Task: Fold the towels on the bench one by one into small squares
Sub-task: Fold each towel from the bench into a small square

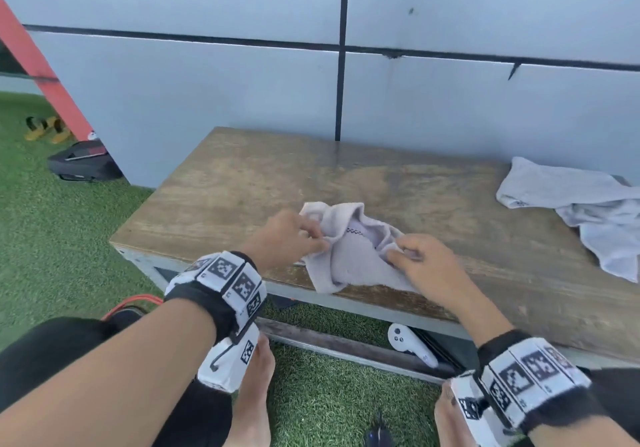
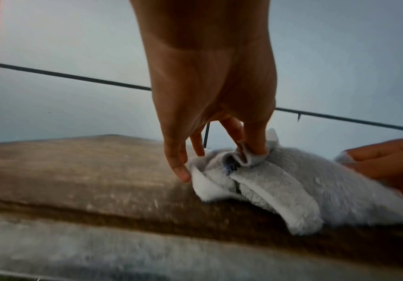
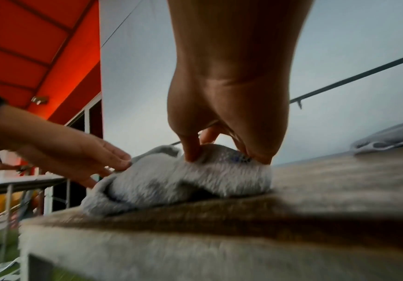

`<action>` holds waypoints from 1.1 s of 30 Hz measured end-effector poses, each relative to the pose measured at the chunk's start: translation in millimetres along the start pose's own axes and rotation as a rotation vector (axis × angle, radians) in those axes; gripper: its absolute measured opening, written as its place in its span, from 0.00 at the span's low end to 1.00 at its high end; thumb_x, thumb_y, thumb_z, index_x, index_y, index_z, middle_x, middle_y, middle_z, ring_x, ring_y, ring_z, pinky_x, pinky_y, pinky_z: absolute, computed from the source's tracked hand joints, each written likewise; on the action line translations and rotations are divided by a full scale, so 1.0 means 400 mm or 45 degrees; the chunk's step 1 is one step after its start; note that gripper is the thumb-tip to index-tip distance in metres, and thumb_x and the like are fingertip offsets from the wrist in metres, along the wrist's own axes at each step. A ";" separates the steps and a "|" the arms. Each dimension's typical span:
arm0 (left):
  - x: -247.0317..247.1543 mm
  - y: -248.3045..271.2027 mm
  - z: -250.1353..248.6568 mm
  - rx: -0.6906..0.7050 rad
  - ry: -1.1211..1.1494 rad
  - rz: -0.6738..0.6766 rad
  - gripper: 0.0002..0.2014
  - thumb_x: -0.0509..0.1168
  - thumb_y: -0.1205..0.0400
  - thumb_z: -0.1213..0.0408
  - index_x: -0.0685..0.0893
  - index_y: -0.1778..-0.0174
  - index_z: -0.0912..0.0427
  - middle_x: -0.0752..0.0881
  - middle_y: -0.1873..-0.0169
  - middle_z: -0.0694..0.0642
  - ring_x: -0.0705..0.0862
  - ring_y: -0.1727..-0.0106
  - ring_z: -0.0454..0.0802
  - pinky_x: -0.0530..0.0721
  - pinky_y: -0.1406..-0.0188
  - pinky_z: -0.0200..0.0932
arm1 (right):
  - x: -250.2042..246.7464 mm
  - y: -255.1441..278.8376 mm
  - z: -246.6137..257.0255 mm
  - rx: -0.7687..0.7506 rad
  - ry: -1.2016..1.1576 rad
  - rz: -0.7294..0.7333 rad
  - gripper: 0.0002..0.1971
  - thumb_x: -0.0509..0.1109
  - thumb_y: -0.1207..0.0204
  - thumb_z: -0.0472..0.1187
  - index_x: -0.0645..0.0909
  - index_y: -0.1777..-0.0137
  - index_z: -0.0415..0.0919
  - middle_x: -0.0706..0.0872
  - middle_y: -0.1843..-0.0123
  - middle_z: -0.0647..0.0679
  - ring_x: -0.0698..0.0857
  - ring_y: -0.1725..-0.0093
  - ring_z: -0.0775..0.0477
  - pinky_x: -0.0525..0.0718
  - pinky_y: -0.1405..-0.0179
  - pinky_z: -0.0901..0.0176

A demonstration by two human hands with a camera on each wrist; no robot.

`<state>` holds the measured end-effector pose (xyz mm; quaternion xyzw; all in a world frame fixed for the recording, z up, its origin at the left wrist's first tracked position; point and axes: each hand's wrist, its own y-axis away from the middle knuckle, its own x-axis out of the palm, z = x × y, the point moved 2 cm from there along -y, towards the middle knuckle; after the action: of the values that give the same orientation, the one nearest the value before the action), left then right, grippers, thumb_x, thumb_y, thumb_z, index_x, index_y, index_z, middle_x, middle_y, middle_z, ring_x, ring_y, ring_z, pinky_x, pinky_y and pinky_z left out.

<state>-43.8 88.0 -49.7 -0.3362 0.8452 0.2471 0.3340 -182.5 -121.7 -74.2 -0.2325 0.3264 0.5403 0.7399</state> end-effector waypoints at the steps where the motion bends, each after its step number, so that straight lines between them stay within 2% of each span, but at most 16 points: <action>1: 0.025 0.000 -0.001 0.018 -0.034 0.055 0.11 0.75 0.22 0.55 0.86 0.70 0.43 0.83 0.47 0.51 0.83 0.50 0.54 0.81 0.48 0.46 | 0.020 0.011 0.006 -0.023 0.008 0.063 0.11 0.69 0.19 0.53 0.87 0.58 0.51 0.83 0.51 0.58 0.79 0.48 0.55 0.73 0.53 0.55; 3: 0.062 -0.007 -0.008 0.070 -0.050 0.094 0.10 0.76 0.23 0.56 0.84 0.69 0.45 0.78 0.40 0.53 0.80 0.43 0.52 0.77 0.41 0.47 | 0.049 0.027 0.014 -0.087 -0.025 0.109 0.10 0.70 0.20 0.49 0.84 0.61 0.48 0.82 0.53 0.54 0.80 0.53 0.55 0.74 0.56 0.54; 6: 0.069 -0.029 -0.024 0.172 0.004 0.190 0.11 0.75 0.23 0.57 0.84 0.71 0.43 0.79 0.50 0.53 0.82 0.52 0.48 0.77 0.51 0.45 | 0.052 0.050 0.029 -0.038 -0.219 0.078 0.07 0.71 0.21 0.44 0.86 0.60 0.47 0.84 0.53 0.50 0.82 0.56 0.51 0.80 0.53 0.50; 9: 0.034 -0.075 -0.058 0.233 0.114 0.278 0.07 0.75 0.21 0.59 0.90 0.66 0.52 0.84 0.59 0.64 0.80 0.63 0.46 0.79 0.59 0.44 | 0.000 0.045 0.047 0.019 -0.425 -0.017 0.10 0.72 0.20 0.40 0.89 0.59 0.55 0.89 0.52 0.55 0.86 0.51 0.55 0.79 0.47 0.56; 10: 0.016 -0.098 -0.080 0.263 0.139 0.265 0.07 0.75 0.21 0.60 0.90 0.64 0.55 0.84 0.63 0.64 0.78 0.65 0.45 0.78 0.62 0.42 | -0.030 0.030 0.061 0.005 -0.437 -0.052 0.11 0.72 0.19 0.40 0.89 0.59 0.56 0.90 0.52 0.56 0.86 0.51 0.55 0.80 0.48 0.55; 12: -0.031 -0.156 -0.140 0.338 0.191 0.170 0.07 0.74 0.20 0.63 0.90 0.64 0.60 0.82 0.71 0.57 0.76 0.69 0.43 0.74 0.67 0.35 | -0.102 -0.029 0.087 -0.020 -0.474 -0.130 0.11 0.71 0.18 0.40 0.89 0.59 0.55 0.91 0.55 0.56 0.87 0.53 0.52 0.80 0.49 0.53; 16: -0.159 -0.321 -0.265 0.387 0.172 -0.047 0.09 0.74 0.20 0.60 0.90 0.64 0.60 0.82 0.73 0.54 0.75 0.73 0.40 0.73 0.70 0.30 | -0.270 -0.232 0.110 -0.019 -0.396 -0.311 0.10 0.72 0.19 0.43 0.87 0.63 0.51 0.89 0.64 0.62 0.83 0.62 0.62 0.78 0.58 0.64; 18: -0.234 -0.407 -0.314 0.389 0.107 -0.177 0.11 0.74 0.21 0.58 0.89 0.66 0.59 0.78 0.72 0.55 0.74 0.71 0.44 0.72 0.73 0.29 | -0.355 -0.338 0.109 0.039 -0.362 -0.397 0.13 0.71 0.19 0.46 0.83 0.64 0.43 0.81 0.68 0.55 0.77 0.65 0.55 0.73 0.62 0.57; 19: -0.274 -0.448 -0.332 0.381 0.042 -0.274 0.12 0.74 0.21 0.57 0.87 0.70 0.54 0.77 0.70 0.55 0.75 0.68 0.47 0.74 0.71 0.31 | -0.397 -0.386 0.108 0.058 -0.356 -0.450 0.15 0.70 0.19 0.47 0.80 0.65 0.39 0.77 0.69 0.52 0.74 0.66 0.53 0.70 0.64 0.56; 21: -0.357 -0.520 -0.355 0.311 -0.115 -0.515 0.13 0.71 0.22 0.56 0.83 0.73 0.45 0.80 0.60 0.55 0.79 0.57 0.53 0.80 0.59 0.40 | -0.481 -0.465 0.109 0.072 -0.312 -0.574 0.18 0.68 0.19 0.46 0.69 0.68 0.41 0.68 0.70 0.49 0.67 0.69 0.51 0.63 0.67 0.54; 23: -0.438 -0.562 -0.366 0.202 -0.136 -0.698 0.08 0.67 0.20 0.59 0.86 0.66 0.51 0.85 0.55 0.58 0.84 0.56 0.59 0.83 0.57 0.45 | -0.557 -0.523 0.101 0.113 -0.234 -0.722 0.18 0.67 0.19 0.45 0.67 0.68 0.40 0.64 0.69 0.48 0.64 0.69 0.49 0.59 0.69 0.53; 26: -0.525 -0.603 -0.383 0.108 0.014 -0.775 0.08 0.62 0.17 0.63 0.84 0.60 0.56 0.89 0.63 0.64 0.89 0.66 0.65 0.86 0.70 0.46 | -0.635 -0.583 0.068 0.221 -0.278 -0.921 0.14 0.68 0.21 0.46 0.78 0.64 0.37 0.68 0.71 0.50 0.66 0.68 0.46 0.65 0.70 0.56; 28: -0.546 -0.616 -0.398 0.059 0.238 -0.736 0.09 0.59 0.16 0.67 0.79 0.60 0.53 0.90 0.66 0.65 0.90 0.71 0.66 0.89 0.73 0.52 | -0.651 -0.615 0.050 0.273 -0.418 -0.895 0.13 0.70 0.21 0.46 0.80 0.63 0.38 0.72 0.70 0.48 0.69 0.72 0.45 0.71 0.70 0.56; 30: -0.547 -0.629 -0.405 0.058 0.431 -0.716 0.10 0.56 0.16 0.70 0.76 0.58 0.51 0.91 0.60 0.64 0.91 0.69 0.66 0.92 0.68 0.60 | -0.649 -0.636 0.053 0.276 -0.568 -0.822 0.10 0.69 0.19 0.44 0.82 0.56 0.37 0.80 0.66 0.43 0.78 0.75 0.45 0.81 0.68 0.54; 31: -0.548 -0.637 -0.407 0.075 0.515 -0.726 0.09 0.56 0.16 0.72 0.76 0.56 0.53 0.90 0.54 0.65 0.92 0.66 0.67 0.92 0.65 0.62 | -0.647 -0.644 0.061 0.258 -0.647 -0.792 0.08 0.69 0.17 0.44 0.83 0.51 0.38 0.86 0.63 0.42 0.85 0.73 0.45 0.87 0.64 0.53; 33: -0.546 -0.647 -0.405 0.134 0.628 -0.771 0.06 0.56 0.15 0.71 0.75 0.51 0.56 0.87 0.47 0.67 0.91 0.60 0.65 0.92 0.63 0.62 | -0.642 -0.650 0.073 0.208 -0.759 -0.763 0.09 0.67 0.15 0.42 0.84 0.45 0.37 0.92 0.54 0.42 0.93 0.60 0.44 0.90 0.52 0.51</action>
<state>201.9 -96.4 166.0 -0.6022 0.7740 0.0054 0.1955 19.5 -347.9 131.9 -0.0916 0.0582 0.3175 0.9420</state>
